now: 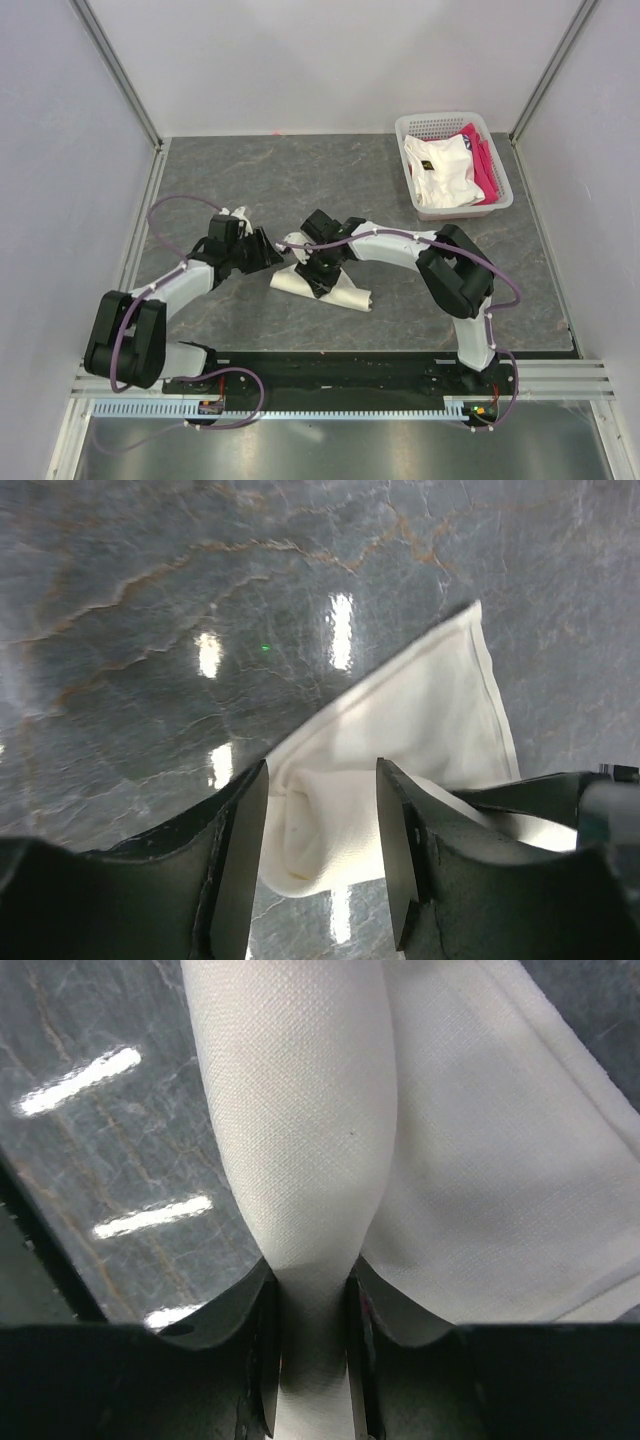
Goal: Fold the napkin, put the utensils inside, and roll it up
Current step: Roll the napkin with the utensil
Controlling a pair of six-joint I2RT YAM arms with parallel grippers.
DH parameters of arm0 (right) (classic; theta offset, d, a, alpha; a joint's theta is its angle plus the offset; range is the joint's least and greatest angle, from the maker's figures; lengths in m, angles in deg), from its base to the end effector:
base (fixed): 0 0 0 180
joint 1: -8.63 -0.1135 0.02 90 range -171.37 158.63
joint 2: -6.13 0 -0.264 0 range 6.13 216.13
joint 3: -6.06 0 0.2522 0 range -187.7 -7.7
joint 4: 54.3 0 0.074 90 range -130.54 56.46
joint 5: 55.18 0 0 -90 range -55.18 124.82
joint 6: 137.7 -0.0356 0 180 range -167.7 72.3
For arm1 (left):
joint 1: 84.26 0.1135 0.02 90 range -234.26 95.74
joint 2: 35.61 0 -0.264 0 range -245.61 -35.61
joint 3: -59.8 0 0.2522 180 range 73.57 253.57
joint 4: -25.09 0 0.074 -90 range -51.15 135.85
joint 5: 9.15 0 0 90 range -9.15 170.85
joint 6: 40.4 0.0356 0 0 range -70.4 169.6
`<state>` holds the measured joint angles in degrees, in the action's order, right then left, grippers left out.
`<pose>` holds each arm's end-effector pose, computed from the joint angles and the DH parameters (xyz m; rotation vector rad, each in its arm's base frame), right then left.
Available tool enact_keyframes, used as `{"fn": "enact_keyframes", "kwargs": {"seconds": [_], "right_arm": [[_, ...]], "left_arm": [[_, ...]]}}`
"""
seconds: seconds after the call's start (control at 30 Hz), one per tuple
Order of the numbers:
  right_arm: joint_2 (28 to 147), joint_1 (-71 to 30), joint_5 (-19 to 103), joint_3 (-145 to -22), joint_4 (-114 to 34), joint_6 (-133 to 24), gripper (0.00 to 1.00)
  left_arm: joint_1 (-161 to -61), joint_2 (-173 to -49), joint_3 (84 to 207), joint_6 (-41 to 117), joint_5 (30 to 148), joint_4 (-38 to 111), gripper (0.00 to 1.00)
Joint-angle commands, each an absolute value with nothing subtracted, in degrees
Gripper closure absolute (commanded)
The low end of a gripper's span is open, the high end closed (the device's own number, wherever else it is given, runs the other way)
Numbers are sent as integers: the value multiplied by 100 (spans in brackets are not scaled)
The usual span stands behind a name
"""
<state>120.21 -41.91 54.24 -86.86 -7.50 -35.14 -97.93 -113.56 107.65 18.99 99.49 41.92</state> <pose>0.2472 0.3189 0.1638 -1.5558 2.3542 0.6350 0.2467 -0.0717 0.1665 -0.2050 2.4594 -0.7406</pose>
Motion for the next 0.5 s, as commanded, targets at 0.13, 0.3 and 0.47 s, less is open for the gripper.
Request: {"fn": "enact_keyframes", "kwargs": {"seconds": [0.13,0.3,0.47], "right_arm": [[12417,-3778,7040,-8979,-186,-3882,66],[12575,-3593,7480,-8979,-301,-3979,65],[12821,-3488,7815,-9023,-336,-3996,65]], "left_arm": [[-9770,-10268,9950,1937,9613,3315,44],[-9770,-10276,9633,1937,10324,2770,43],[-9779,-10460,9378,1761,10660,2286,43]]}}
